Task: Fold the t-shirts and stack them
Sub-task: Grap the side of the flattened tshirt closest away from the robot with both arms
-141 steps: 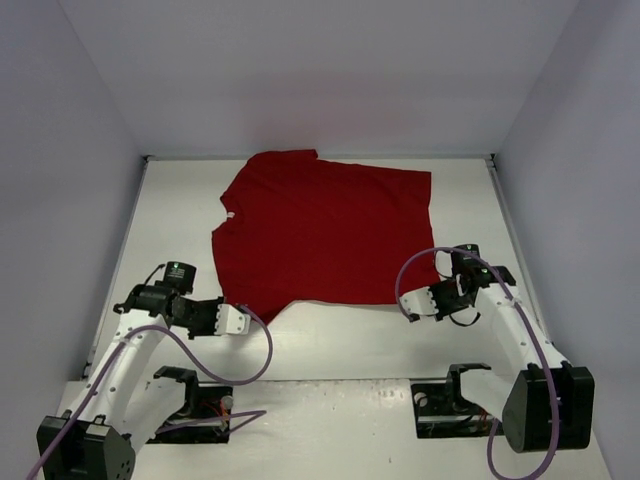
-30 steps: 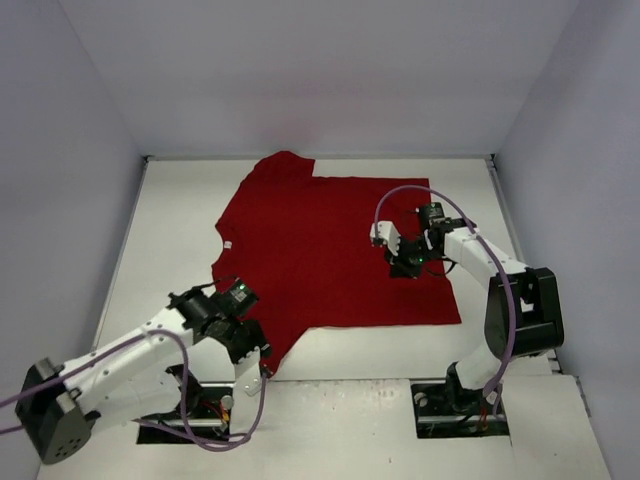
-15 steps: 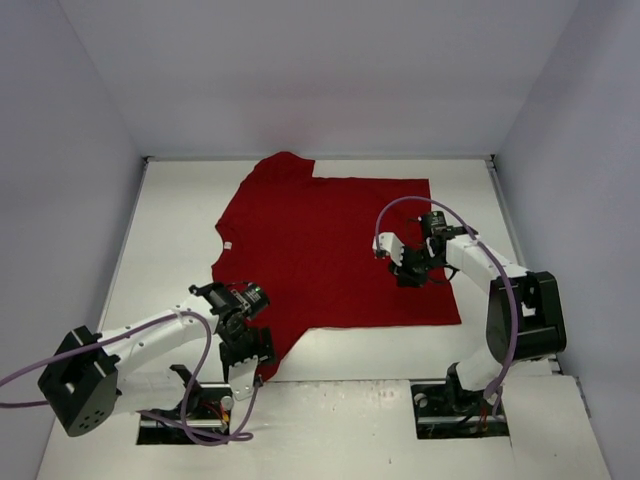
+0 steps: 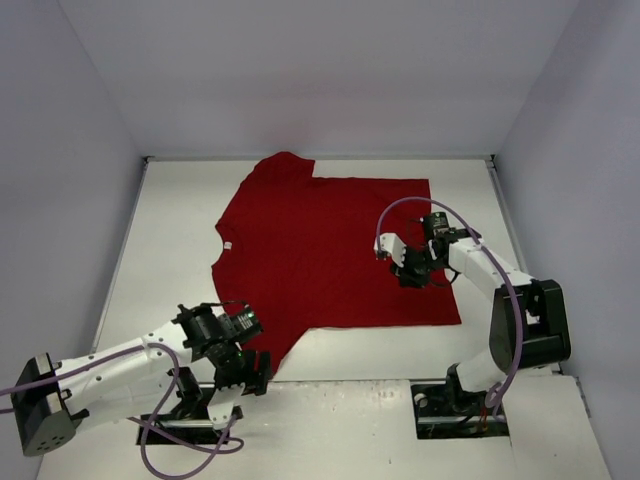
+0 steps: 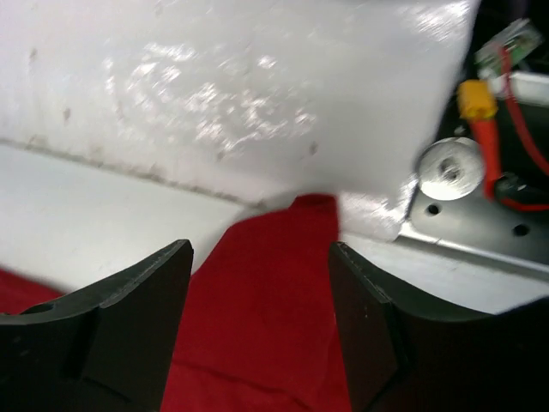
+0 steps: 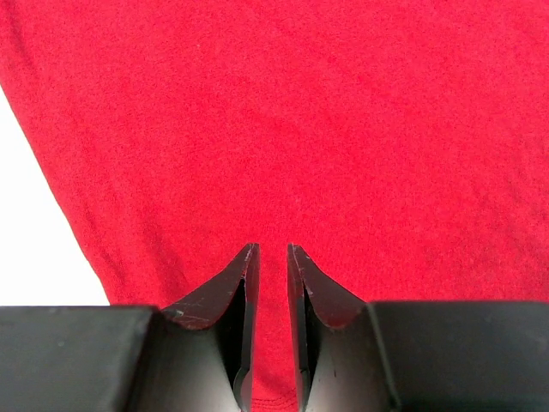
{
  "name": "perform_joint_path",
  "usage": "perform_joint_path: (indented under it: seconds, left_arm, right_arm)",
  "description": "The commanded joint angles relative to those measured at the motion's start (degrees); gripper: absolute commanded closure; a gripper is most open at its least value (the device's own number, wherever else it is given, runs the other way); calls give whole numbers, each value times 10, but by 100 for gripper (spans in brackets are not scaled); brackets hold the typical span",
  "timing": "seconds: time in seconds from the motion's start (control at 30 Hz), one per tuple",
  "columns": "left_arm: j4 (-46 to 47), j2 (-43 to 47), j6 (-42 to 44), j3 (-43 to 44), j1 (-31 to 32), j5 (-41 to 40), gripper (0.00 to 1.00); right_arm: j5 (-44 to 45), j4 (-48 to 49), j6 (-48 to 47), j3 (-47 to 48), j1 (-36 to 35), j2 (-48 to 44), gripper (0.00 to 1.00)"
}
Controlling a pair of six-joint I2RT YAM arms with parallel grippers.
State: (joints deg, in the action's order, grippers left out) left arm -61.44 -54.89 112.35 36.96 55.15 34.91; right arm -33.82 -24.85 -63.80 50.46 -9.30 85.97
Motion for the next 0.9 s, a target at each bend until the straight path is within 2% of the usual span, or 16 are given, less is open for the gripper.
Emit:
perform_joint_path:
  seconds: [0.0, 0.07, 0.1, 0.17, 0.4, 0.87]
  left_arm:
    - [-37, -4, -2, -16, 31, 31, 43]
    - [-39, -16, -34, -6, 42, 36, 53]
    - [-40, -25, -46, 1, 51, 35, 54]
    - [-46, -59, -70, 17, 76, 34, 55]
    - [-49, -120, -122, 49, 93, 32, 55]
    - [-59, -170, -146, 78, 109, -33, 55]
  right_arm:
    - [5, -5, 17, 32, 5, -4, 82]
    - [10, -5, 16, 37, 5, 0, 82]
    - [12, -5, 16, 39, 5, 3, 82]
    - [16, -5, 19, 47, 5, 11, 82]
    - [21, -5, 19, 70, 8, 29, 82]
    - [25, -6, 11, 50, 24, 8, 82]
